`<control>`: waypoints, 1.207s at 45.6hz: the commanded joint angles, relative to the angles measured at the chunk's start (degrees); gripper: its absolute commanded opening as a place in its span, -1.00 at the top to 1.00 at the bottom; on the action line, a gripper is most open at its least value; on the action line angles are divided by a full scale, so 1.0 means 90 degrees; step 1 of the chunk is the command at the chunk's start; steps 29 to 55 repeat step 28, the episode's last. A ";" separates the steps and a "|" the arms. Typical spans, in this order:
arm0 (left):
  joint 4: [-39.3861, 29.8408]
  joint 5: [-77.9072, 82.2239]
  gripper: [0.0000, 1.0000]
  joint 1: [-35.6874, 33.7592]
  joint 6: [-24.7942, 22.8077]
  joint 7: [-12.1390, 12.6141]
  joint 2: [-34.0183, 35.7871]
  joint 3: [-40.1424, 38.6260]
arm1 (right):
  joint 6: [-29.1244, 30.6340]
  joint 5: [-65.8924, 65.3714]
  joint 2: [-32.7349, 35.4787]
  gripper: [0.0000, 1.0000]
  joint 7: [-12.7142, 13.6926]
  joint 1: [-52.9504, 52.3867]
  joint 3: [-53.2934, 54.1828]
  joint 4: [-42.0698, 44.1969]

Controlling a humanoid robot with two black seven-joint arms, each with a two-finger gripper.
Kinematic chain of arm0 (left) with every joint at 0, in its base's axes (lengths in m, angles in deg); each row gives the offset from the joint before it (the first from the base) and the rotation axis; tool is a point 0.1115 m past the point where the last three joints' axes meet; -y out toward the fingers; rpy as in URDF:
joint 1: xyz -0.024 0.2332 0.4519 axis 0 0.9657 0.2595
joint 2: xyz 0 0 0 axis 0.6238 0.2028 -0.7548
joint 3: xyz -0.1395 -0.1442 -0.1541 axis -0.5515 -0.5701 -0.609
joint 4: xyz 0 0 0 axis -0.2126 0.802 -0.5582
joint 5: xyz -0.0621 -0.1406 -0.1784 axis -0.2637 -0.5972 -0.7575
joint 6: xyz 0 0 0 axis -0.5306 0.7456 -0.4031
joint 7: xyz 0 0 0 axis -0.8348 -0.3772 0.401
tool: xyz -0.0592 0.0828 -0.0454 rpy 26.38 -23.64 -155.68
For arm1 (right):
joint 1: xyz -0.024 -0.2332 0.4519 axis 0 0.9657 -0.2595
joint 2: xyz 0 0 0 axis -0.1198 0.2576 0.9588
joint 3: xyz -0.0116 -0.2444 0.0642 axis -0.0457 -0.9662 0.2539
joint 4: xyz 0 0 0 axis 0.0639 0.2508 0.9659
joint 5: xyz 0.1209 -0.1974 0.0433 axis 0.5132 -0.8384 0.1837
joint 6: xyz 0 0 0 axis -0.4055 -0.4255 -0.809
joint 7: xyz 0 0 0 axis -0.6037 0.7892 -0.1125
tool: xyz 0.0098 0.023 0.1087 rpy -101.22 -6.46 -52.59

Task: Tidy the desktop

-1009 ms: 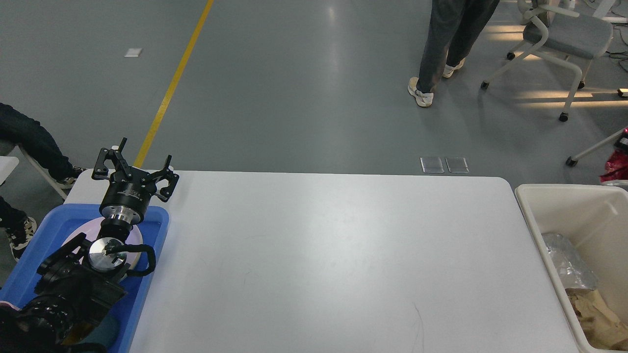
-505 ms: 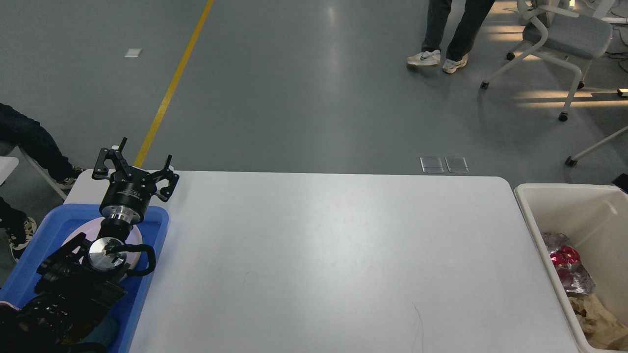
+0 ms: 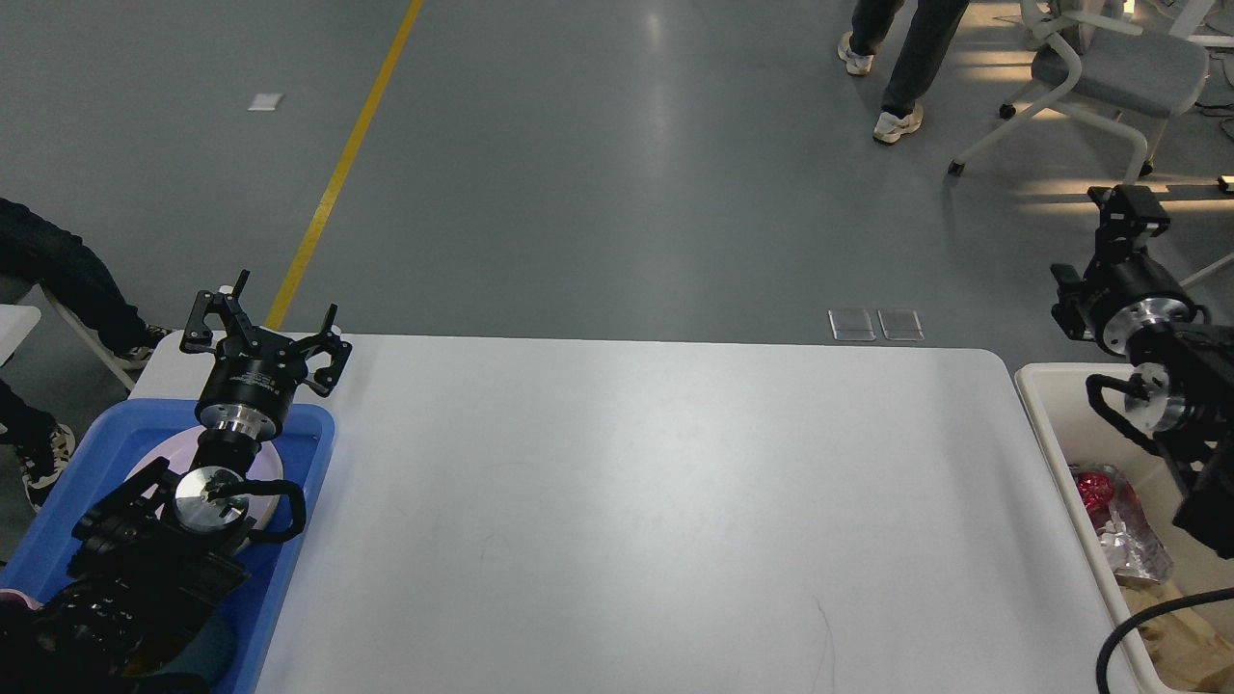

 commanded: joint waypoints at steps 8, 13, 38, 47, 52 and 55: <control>-0.0003 0.0000 -0.93 0.0004 0.0000 0.0008 0.0000 0.0000 | -0.0081 -0.0005 -0.0563 -1.00 -0.0681 0.0380 0.0186 -0.0102; -0.0003 0.0000 -0.93 0.0004 0.0000 -0.0002 0.0000 0.0000 | -0.0111 0.0005 -0.0602 -1.00 -0.0681 0.0449 0.0225 -0.0053; -0.0003 0.0000 -0.93 -0.0006 0.0000 -0.0002 0.0000 0.0000 | -0.0091 0.0405 -0.0720 -1.00 -0.0671 0.0380 0.0713 0.0601; -0.0003 0.0000 -0.93 -0.0006 0.0000 -0.0002 0.0000 0.0000 | -0.0091 0.0405 -0.0720 -1.00 -0.0671 0.0380 0.0713 0.0601; -0.0003 0.0000 -0.93 -0.0006 0.0000 -0.0002 0.0000 0.0000 | -0.0091 0.0405 -0.0720 -1.00 -0.0671 0.0380 0.0713 0.0601; -0.0003 0.0000 -0.93 -0.0006 0.0000 -0.0002 0.0000 0.0000 | -0.0091 0.0405 -0.0720 -1.00 -0.0671 0.0380 0.0713 0.0601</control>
